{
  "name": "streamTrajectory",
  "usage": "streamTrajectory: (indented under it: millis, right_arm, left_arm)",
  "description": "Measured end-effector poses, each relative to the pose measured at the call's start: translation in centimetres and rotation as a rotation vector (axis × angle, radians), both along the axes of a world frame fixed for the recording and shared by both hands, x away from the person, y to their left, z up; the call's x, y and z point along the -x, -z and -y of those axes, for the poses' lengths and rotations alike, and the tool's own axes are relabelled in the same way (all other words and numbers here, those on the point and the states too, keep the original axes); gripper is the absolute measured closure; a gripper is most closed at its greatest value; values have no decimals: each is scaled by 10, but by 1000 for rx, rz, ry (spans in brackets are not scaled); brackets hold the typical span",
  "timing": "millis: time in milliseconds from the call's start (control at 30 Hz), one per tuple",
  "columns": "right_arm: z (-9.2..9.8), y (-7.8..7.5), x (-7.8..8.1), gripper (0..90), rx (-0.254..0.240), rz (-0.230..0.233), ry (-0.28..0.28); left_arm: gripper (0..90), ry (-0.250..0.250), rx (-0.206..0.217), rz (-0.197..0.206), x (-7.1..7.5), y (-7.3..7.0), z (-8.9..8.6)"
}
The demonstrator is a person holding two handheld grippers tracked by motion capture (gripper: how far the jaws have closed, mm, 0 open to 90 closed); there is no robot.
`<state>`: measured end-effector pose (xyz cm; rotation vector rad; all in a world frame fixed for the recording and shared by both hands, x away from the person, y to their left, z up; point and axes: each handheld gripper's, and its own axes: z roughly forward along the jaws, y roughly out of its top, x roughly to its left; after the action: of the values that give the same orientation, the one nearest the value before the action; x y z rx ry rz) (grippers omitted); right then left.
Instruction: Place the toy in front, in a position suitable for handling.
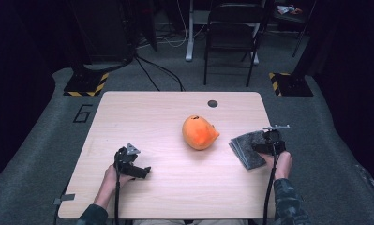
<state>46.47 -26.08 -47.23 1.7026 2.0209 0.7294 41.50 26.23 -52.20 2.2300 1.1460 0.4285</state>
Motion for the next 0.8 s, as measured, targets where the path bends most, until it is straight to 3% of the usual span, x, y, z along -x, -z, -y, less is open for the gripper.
streamTrajectory:
  millis: [100,200,333,433,533,600,667,800]
  right_arm:
    - [-1,-7,3,209,-12,20,-7]
    - [-9,-17,12,158,-16,47,-53]
    - [-19,-22,25,146,-11,57,-108]
    - [-27,-25,35,140,-14,49,-150]
    - [-32,-27,40,140,-22,49,-167]
    - [-37,-27,44,138,-20,46,-180]
    - [-44,-27,51,138,-16,43,-210]
    - [-53,-23,66,139,9,21,-246]
  left_arm:
    - [0,-10,-14,-24,-2,-2,0]
    - [14,-29,6,-27,-3,-5,-1]
    - [25,-41,8,-1,-4,-12,-2]
    - [24,-28,50,-13,-5,-17,0]
    - [14,-27,85,7,-5,-23,5]
    - [9,-12,83,14,-6,-27,9]
    - [8,-9,114,33,-7,-30,15]
    - [11,9,119,72,-9,-38,30]
